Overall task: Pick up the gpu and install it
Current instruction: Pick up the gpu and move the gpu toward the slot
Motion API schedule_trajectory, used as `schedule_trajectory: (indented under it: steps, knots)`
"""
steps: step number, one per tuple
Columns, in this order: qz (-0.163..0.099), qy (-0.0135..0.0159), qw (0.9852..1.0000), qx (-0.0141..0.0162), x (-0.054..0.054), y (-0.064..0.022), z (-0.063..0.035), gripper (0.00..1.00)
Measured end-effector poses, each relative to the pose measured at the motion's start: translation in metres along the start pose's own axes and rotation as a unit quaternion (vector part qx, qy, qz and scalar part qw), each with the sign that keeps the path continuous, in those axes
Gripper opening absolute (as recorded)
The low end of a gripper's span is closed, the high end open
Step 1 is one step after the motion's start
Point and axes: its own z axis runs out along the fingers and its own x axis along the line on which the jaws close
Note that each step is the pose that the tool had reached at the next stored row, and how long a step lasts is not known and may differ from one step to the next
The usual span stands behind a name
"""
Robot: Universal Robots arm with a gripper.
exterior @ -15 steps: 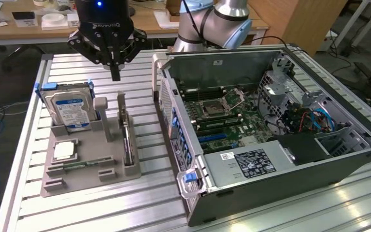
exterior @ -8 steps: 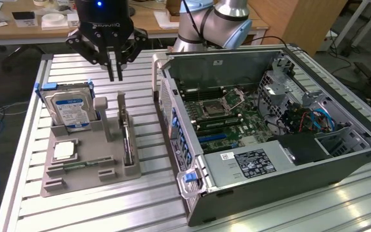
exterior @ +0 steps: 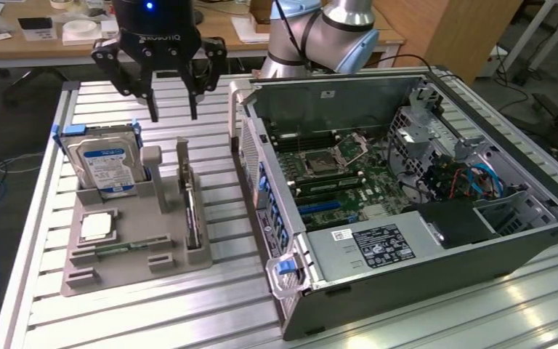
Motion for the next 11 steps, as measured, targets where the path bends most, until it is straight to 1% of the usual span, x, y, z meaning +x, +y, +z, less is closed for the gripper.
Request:
schedule_trajectory:
  steps: [1,2,3,4,6,8,11]
  knots:
    - [0.000,0.0000,1.0000,0.0000,0.0000,0.0000,0.0001,0.53]
    - [-0.001,0.0000,1.0000,0.0000,0.0002,0.0000,0.0009,0.58]
    - [-0.005,0.0002,1.0000,-0.0001,0.0003,0.0000,0.0020,0.58]
    - [-0.013,0.0006,0.9999,-0.0003,0.0004,0.0000,0.0031,0.65]
    - [-0.025,0.0014,0.9997,-0.0005,0.0005,-0.0005,0.0043,0.65]
    - [-0.028,0.0016,0.9996,-0.0006,0.0003,-0.0026,0.0051,0.65]
    - [-0.029,0.0016,0.9996,-0.0006,0.0004,-0.0047,0.0099,0.65]
